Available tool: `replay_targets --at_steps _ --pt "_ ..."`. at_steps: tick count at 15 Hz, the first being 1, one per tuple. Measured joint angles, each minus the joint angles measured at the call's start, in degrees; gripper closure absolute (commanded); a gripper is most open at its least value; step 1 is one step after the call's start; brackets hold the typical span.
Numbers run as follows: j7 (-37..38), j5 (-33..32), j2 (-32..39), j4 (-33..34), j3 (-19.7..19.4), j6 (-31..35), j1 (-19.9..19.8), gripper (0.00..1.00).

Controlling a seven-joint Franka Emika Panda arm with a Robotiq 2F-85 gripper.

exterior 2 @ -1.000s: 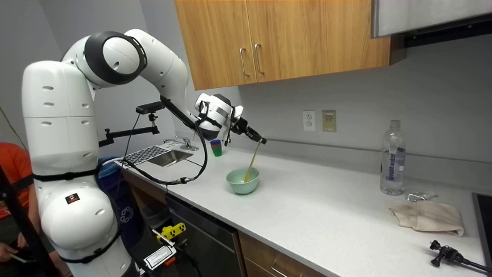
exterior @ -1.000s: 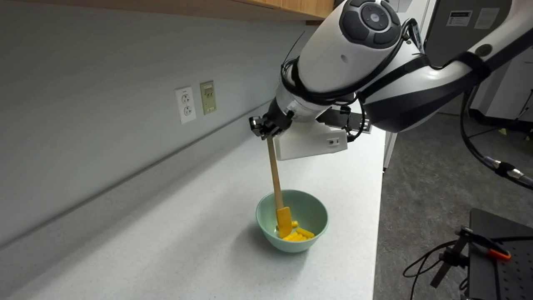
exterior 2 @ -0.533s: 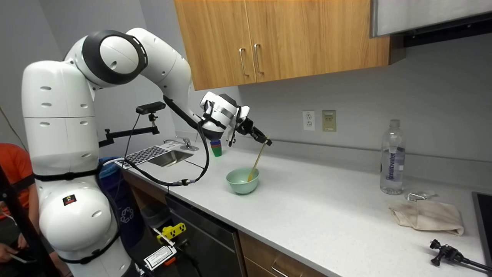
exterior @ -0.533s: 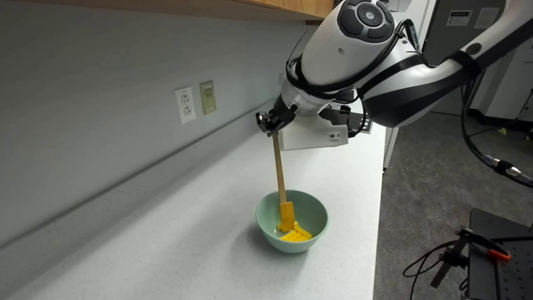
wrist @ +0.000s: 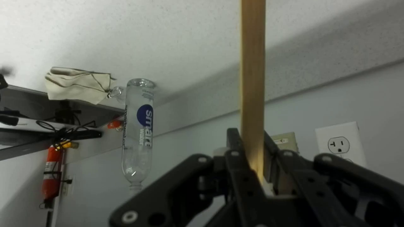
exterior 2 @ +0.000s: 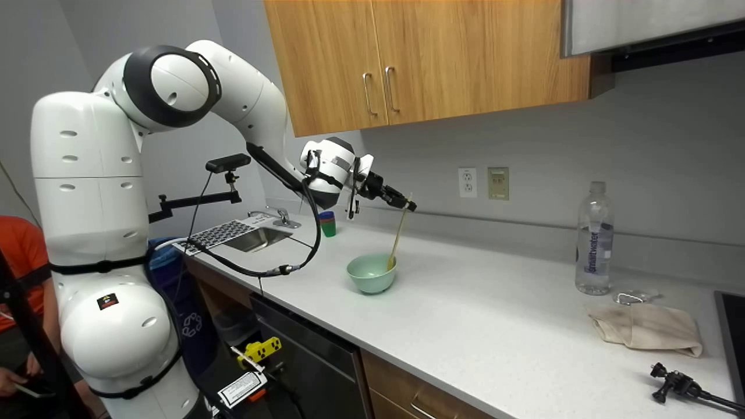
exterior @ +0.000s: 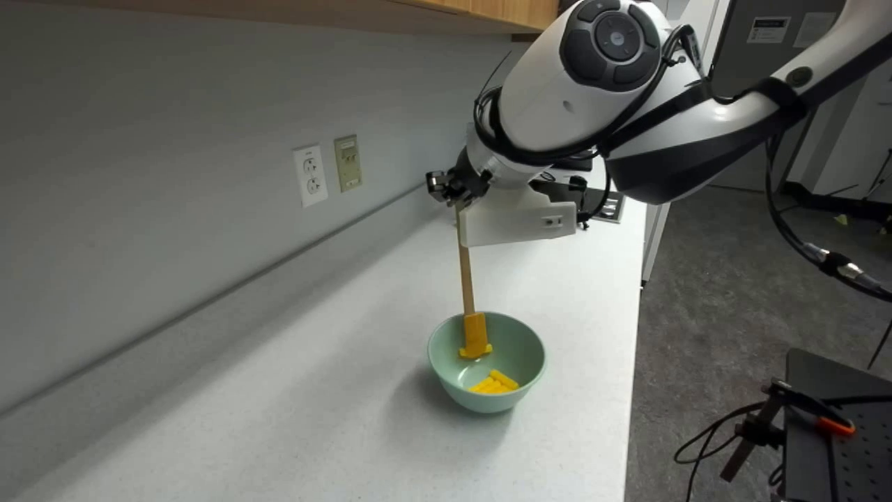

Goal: Use the object to mix the contents in the bowl

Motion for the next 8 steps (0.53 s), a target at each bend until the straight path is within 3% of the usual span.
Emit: replay_targets --at_steps 8 --pt "-0.2 1.4 0.2 -0.4 0.9 -0.3 0.0 0.96"
